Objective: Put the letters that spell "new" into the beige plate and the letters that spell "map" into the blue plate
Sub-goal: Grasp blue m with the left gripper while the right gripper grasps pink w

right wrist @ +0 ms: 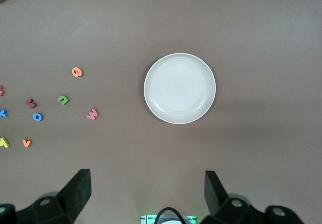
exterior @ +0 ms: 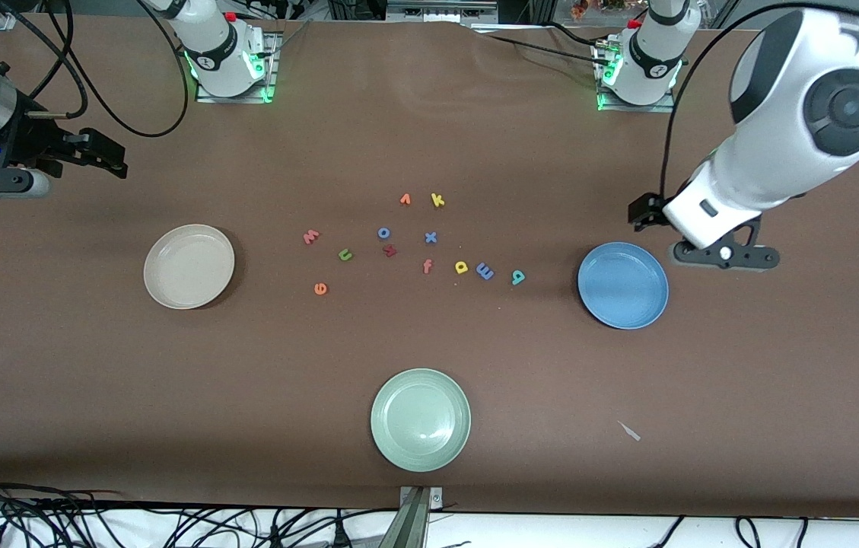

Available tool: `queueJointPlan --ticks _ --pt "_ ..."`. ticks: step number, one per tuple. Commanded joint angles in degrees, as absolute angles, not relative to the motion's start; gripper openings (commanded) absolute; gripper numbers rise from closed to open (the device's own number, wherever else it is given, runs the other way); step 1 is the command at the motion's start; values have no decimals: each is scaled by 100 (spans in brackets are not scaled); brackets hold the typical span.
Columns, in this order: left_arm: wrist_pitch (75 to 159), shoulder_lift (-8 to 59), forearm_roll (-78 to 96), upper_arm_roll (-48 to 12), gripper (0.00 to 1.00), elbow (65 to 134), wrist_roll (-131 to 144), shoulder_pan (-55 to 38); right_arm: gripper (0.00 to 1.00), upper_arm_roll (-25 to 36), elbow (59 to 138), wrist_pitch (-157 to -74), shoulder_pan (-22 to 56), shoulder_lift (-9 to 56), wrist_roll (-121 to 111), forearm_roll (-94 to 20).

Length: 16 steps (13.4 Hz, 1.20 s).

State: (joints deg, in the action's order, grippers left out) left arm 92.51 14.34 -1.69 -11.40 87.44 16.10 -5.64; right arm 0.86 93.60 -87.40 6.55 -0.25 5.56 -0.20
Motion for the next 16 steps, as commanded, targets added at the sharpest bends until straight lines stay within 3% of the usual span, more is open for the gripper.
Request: queueJointPlan --ticks 1,4,6,9,13,16 --pt "9377 1906 -176 -1151 100 8481 2353 -615 100 53 9343 -8762 624 70 475 53" --pt "10061 2441 201 -1143 100 8490 3108 -746 100 53 9299 -8727 633 307 544 9" --pt "10947 3003 220 -1143 100 8499 3872 -1026 100 26 9290 -8833 676 535 667 -26" --pt "11889 3619 167 -1142 100 8499 5051 -1387 100 18 9483 -9420 1079 887 1912 -53" --pt "12383 4060 158 -1107 100 8551 6458 -2074 100 -52 10280 -10666 1301 1028 3301 -377" --pt "12515 4279 158 -1134 100 8587 6469 -2144 100 -491 11256 -11862 1310 958 4556 -413"
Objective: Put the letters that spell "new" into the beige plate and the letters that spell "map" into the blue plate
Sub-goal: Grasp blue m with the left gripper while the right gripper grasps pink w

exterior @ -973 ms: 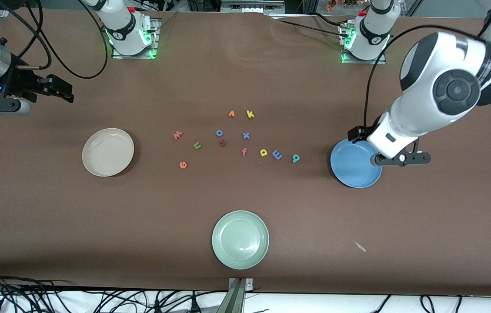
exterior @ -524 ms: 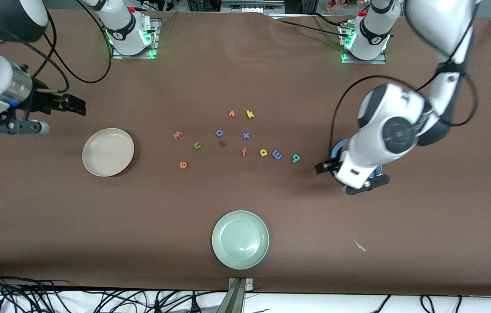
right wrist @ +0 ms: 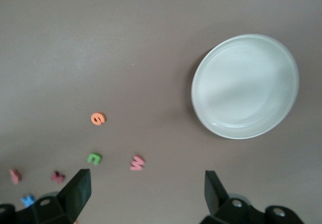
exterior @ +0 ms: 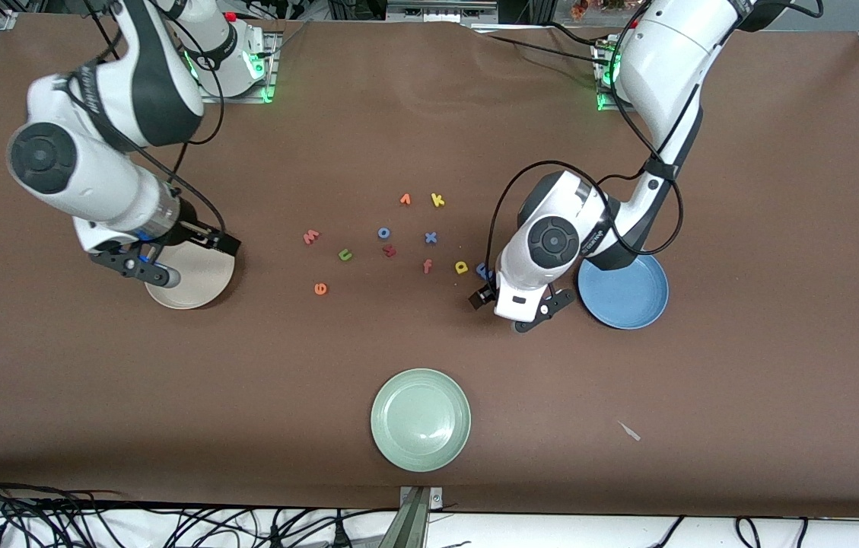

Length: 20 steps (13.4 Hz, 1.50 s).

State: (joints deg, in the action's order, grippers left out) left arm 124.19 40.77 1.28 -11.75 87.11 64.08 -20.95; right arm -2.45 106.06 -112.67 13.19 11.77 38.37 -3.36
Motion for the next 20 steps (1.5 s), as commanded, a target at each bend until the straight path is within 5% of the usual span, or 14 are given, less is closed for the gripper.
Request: queueJointPlan --ticks 1,9,14,16,18,20 --pt "12603 4446 158 -1134 100 8596 6469 -2301 100 -718 11494 -12196 1310 949 5205 -413" --pt "12727 4474 588 -1160 90 8982 6513 -2329 100 -1327 13050 -14245 1336 1045 7382 -378" --pt "12779 4316 589 -1354 84 9298 6776 -2303 99 -1327 13096 -14528 1371 1721 7646 -378" --pt "12919 4316 571 -1354 74 9395 6776 -2320 99 -1327 13078 -14764 1371 2003 7646 -387" --pt "12973 4280 571 -1354 55 9431 6759 -2294 99 -1327 13078 -15011 1371 2188 7646 -387" --pt "12981 4289 571 -1354 49 9431 6724 -2277 98 -1327 13078 -15047 1406 2241 7646 -387"
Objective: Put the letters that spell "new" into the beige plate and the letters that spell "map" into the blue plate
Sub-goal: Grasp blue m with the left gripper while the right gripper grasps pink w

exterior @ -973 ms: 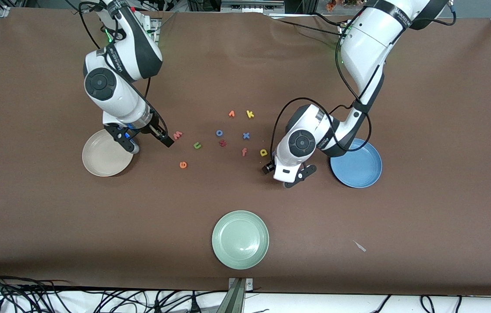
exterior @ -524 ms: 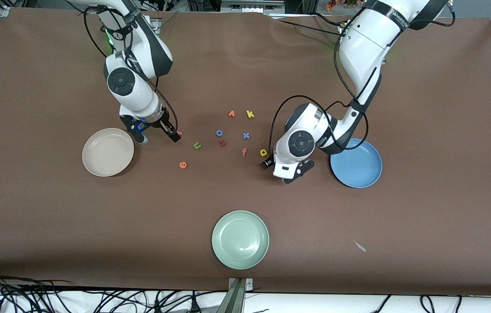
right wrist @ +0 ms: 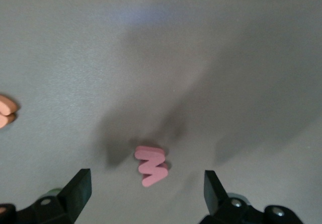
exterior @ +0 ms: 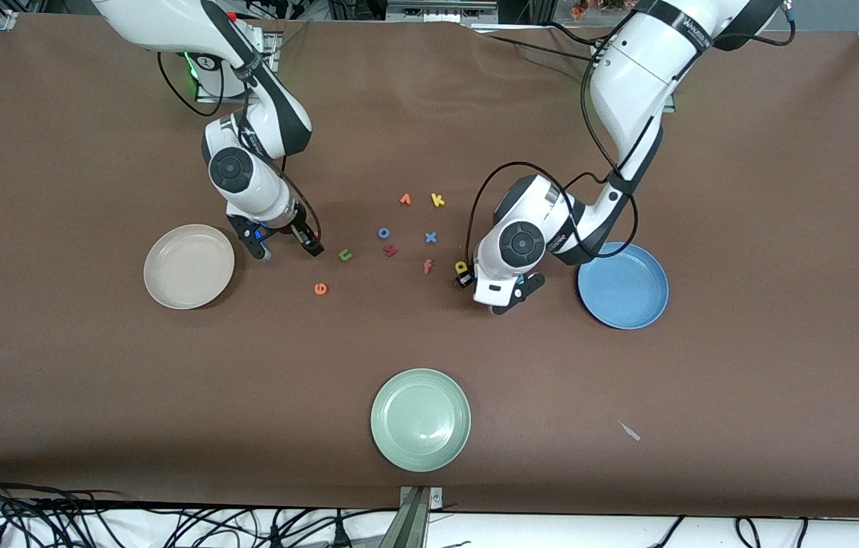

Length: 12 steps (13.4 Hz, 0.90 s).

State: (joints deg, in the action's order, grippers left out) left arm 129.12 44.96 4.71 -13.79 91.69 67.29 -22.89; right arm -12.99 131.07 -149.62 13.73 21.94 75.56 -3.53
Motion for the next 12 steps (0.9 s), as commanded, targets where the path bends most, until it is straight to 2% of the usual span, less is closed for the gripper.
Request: queueJointPlan --ticks 1,3,6,7,8,9,12 --pt "12981 4289 571 -1354 45 9431 6724 -2285 95 -1327 13078 -15047 1406 2276 7646 -387" --pt "12981 4289 571 -1354 23 9413 6706 -2268 87 -1327 13087 -15169 1415 2399 7646 -378" --pt "12981 4289 536 -1345 20 9396 6706 -2250 73 -1327 13087 -15240 1468 2461 7646 -378" --pt "12981 4289 519 -1345 16 9378 6706 -2259 65 -1327 13078 -15240 1476 2470 7638 -378" --pt "12973 4289 492 -1345 3 9369 6654 -2259 54 -1327 13078 -15240 1468 2461 7620 -378" --pt "12981 4298 483 -1345 0 9352 6523 -2276 45 -1327 13078 -15240 1468 2470 7594 -378" --pt "12973 4289 475 -1336 0 9325 6442 -2276 30 -1318 13078 -15231 1468 2461 7576 -378"
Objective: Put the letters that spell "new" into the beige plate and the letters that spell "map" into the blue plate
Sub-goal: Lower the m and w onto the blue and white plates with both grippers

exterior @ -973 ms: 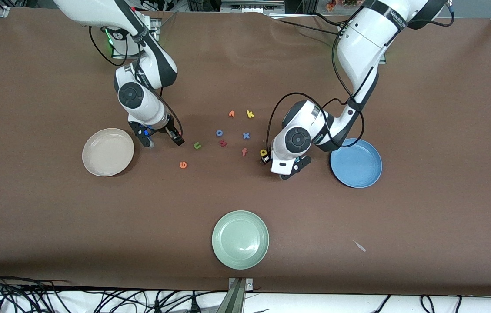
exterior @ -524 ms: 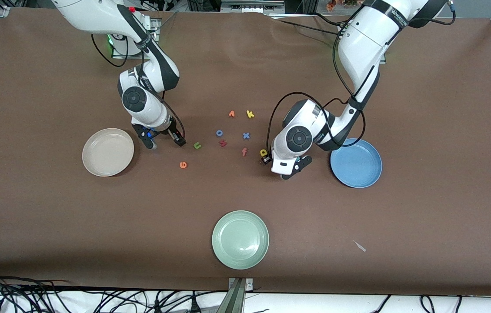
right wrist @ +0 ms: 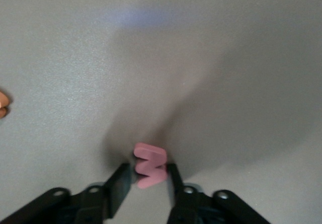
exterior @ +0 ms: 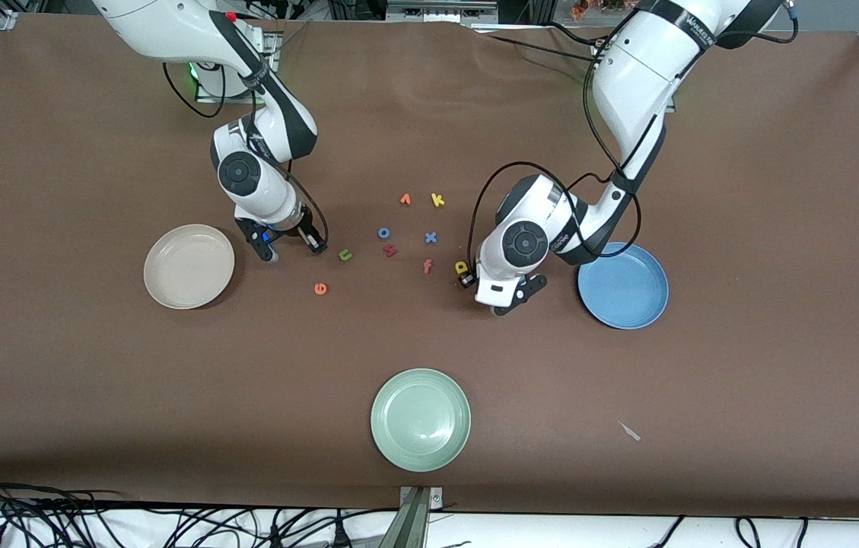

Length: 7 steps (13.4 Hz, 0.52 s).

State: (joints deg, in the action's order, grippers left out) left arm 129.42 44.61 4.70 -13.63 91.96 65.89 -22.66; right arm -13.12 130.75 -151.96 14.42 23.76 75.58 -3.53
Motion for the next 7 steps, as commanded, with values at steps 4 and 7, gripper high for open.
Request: queueJointPlan --ticks 4,7 --pt "12946 4271 291 -1327 0 9203 6469 -2311 0 -1318 13017 -15170 1468 2417 7576 -369" --pt "12771 4175 159 -1318 0 9097 6434 -2276 0 -1301 12641 -14428 1468 2233 7515 -299"
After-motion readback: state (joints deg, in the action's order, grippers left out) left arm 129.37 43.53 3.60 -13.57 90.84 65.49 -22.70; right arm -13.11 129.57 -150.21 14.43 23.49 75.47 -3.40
